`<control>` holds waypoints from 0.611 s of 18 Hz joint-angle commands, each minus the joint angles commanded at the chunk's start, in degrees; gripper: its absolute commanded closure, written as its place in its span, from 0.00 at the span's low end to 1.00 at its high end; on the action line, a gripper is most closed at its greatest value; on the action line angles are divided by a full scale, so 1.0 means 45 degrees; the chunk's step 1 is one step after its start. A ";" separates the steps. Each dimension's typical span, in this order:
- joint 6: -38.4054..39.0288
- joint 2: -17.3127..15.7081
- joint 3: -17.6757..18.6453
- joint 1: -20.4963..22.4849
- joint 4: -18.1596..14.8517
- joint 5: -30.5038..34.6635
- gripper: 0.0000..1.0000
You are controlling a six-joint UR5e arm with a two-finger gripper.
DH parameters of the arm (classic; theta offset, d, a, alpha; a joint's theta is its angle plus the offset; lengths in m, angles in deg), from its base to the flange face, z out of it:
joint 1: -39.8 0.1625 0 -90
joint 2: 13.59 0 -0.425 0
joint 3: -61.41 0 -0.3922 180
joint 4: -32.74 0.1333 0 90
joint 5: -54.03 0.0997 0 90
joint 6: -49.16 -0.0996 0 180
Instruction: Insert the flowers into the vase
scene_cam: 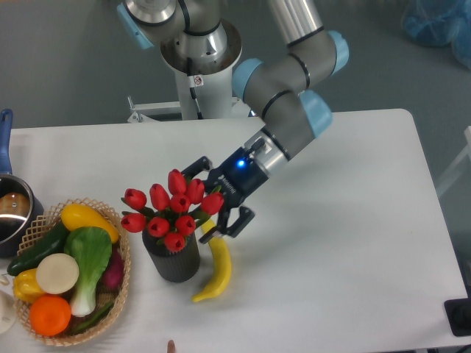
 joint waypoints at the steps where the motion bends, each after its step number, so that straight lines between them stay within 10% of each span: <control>1: -0.0019 -0.0137 -0.0039 0.0214 0.0000 0.0566 0.00; 11: 0.0040 -0.1036 -0.1113 0.2227 -0.0020 0.6191 0.00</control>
